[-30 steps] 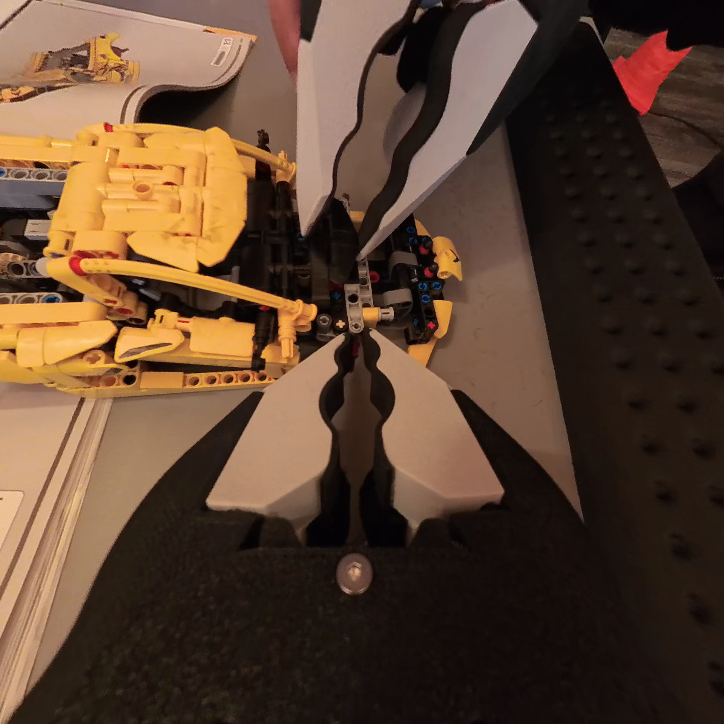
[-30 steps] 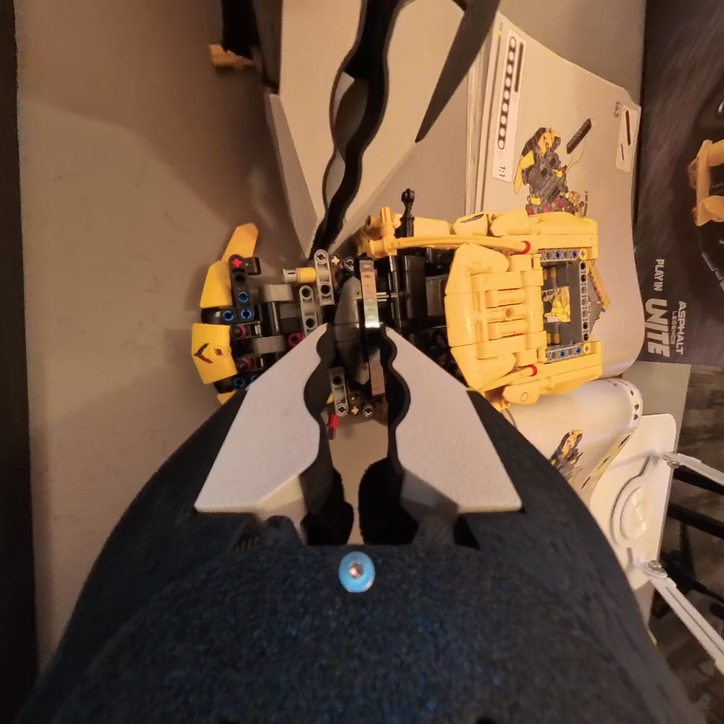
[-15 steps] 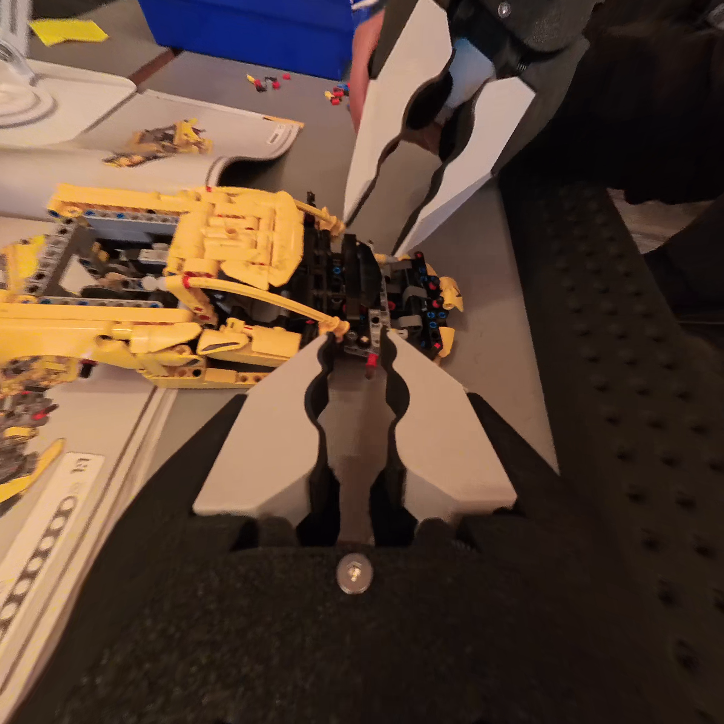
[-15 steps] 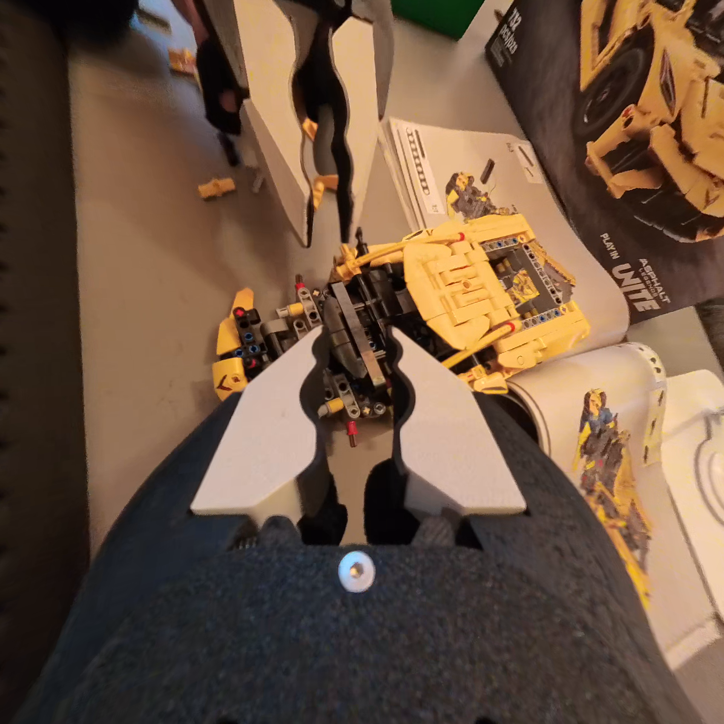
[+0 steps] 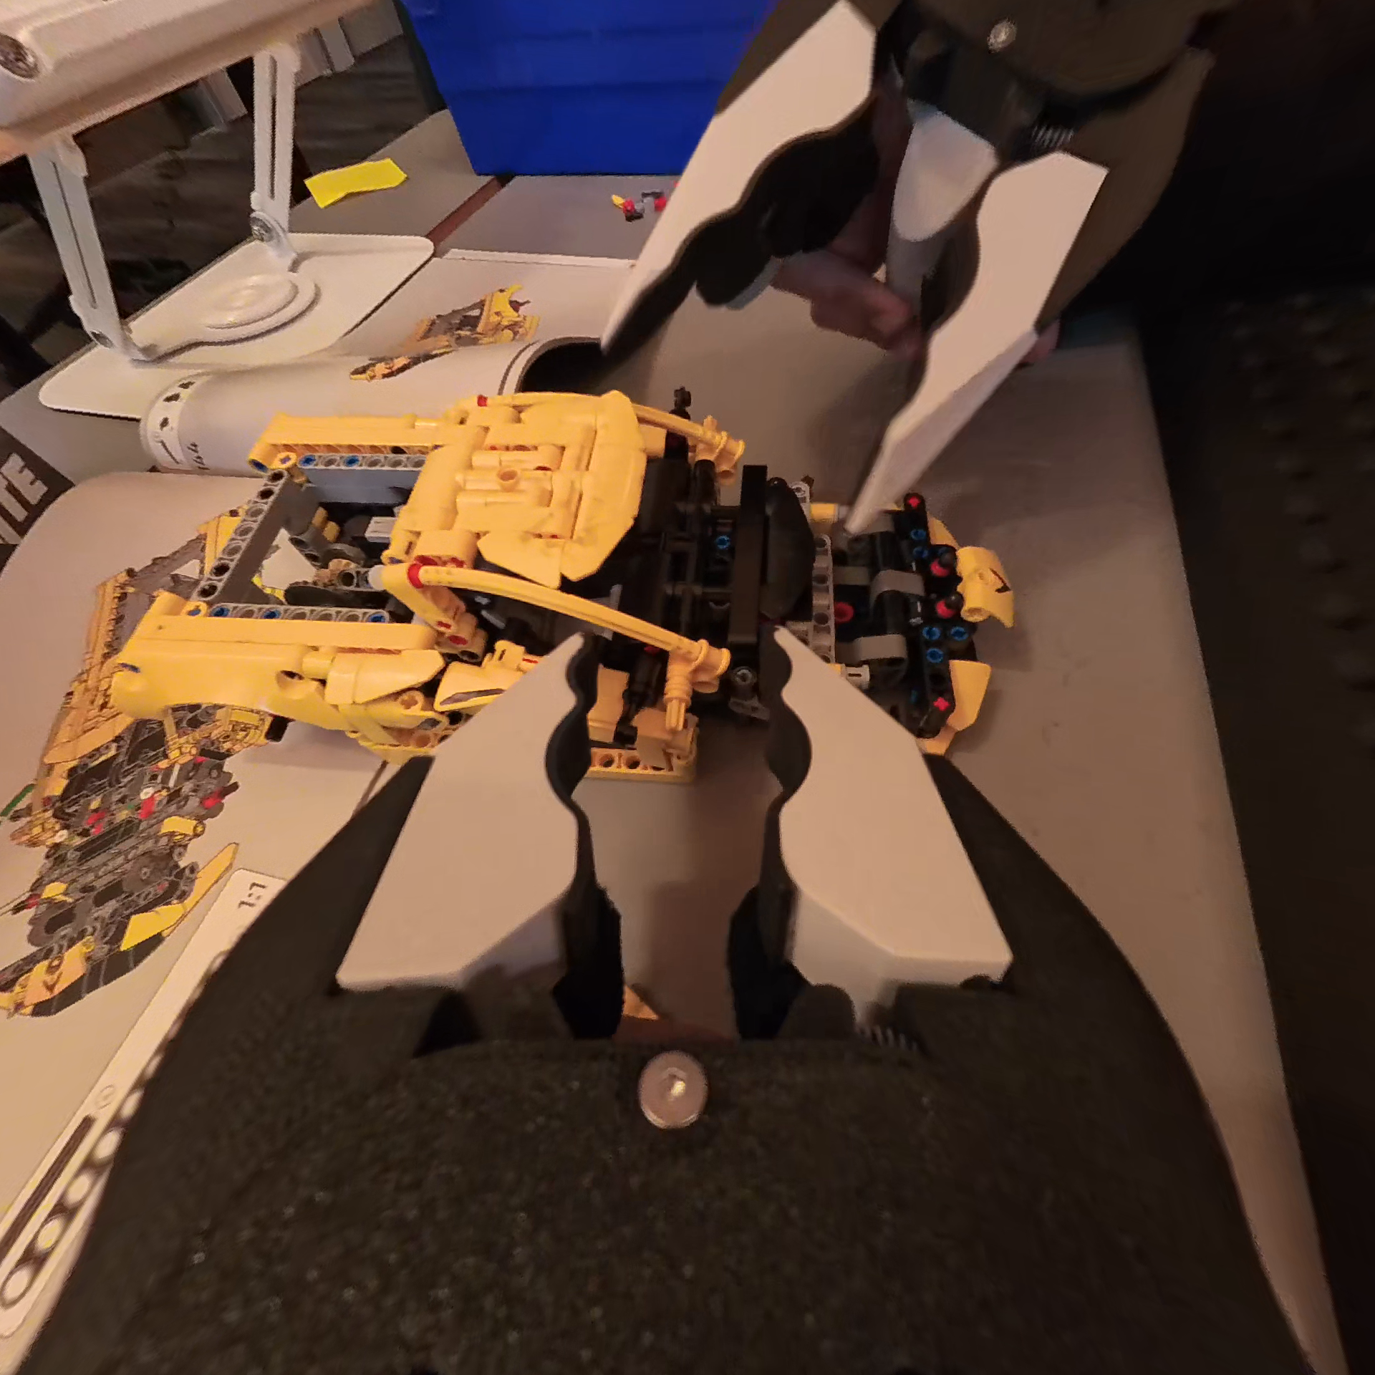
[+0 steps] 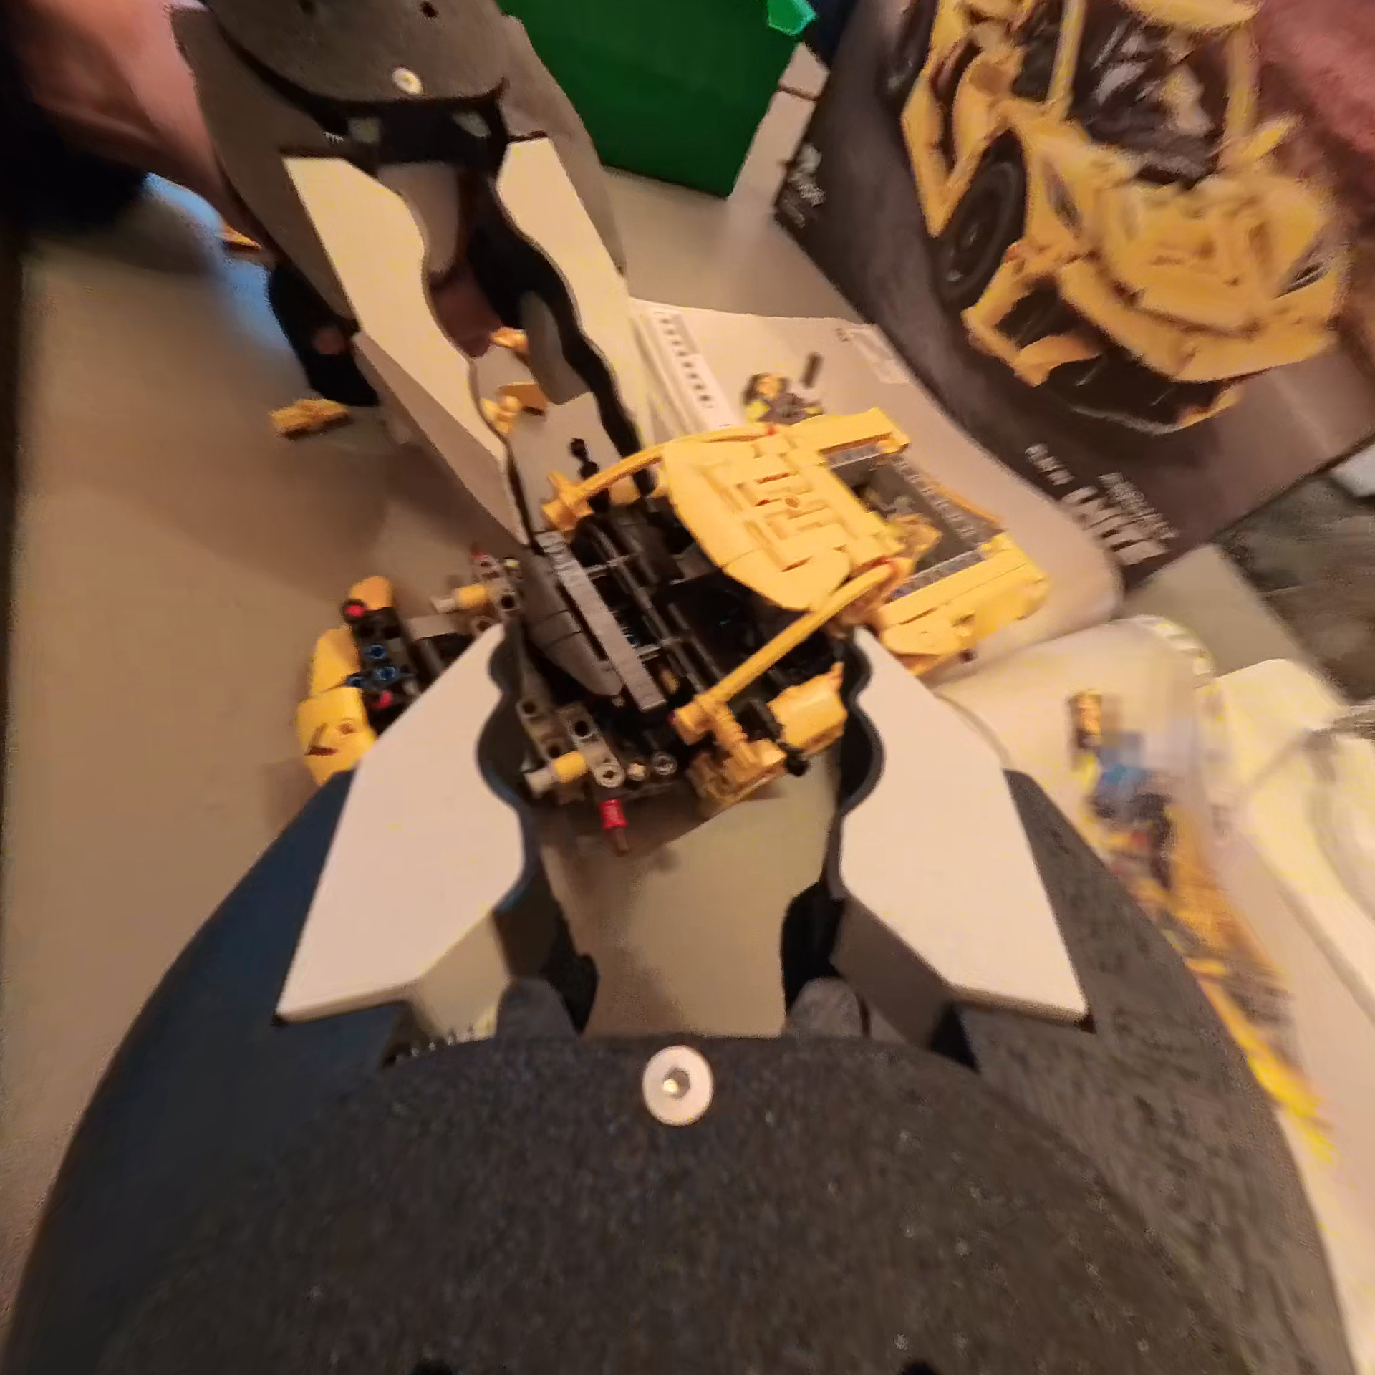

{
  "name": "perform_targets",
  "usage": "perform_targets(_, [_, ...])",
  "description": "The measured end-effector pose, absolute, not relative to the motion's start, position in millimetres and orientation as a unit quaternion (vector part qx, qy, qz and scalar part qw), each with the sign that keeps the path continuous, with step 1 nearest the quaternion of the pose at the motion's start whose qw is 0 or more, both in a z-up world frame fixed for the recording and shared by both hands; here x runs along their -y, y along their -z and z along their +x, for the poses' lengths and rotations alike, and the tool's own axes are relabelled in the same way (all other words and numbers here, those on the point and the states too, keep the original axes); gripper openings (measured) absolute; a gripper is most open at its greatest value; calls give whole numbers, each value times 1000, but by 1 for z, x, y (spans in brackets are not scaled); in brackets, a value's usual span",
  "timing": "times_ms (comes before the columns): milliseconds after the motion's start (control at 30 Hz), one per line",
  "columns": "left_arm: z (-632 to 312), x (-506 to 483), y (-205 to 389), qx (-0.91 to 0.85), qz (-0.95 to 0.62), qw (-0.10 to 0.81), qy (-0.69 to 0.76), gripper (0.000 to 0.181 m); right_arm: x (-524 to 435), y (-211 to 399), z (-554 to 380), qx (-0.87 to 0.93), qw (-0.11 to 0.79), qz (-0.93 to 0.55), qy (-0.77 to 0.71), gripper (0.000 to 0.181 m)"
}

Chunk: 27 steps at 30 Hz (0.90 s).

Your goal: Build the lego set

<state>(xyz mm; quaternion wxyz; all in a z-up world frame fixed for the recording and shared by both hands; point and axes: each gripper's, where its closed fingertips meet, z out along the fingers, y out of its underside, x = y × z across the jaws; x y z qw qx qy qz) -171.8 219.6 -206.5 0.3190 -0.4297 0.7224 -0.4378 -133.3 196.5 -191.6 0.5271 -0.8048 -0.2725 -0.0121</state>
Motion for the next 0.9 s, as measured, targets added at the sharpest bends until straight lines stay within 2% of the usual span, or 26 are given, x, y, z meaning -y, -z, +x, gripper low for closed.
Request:
perform_targets(67, [-172, -218, 206, -721, -432, 308, 446, 44, -198, 203, -137, 263, 514, -816, -28, 98])
perform_targets(133, [-171, -216, 206, -717, -437, 300, 452, 46, -200, 209, -135, 263, 502, -823, -38, 98])
perform_targets(233, [-170, -213, 205, -713, -444, 291, 458, 53, -202, 207, -143, 255, 514, -815, -88, 87])
perform_targets(600, [-166, -214, 207, -715, -450, 301, 444, 55, -201, 202, -128, 324, 531, -772, -134, 58])
perform_targets(767, [-165, -217, 210, -715, -458, 301, 434, 62, -190, 206, -137, 337, 497, -770, -217, 68])
perform_targets(900, [-166, -219, 209, -709, -461, 295, 445, 65, -195, 211, -132, 356, 497, -775, -161, 53])
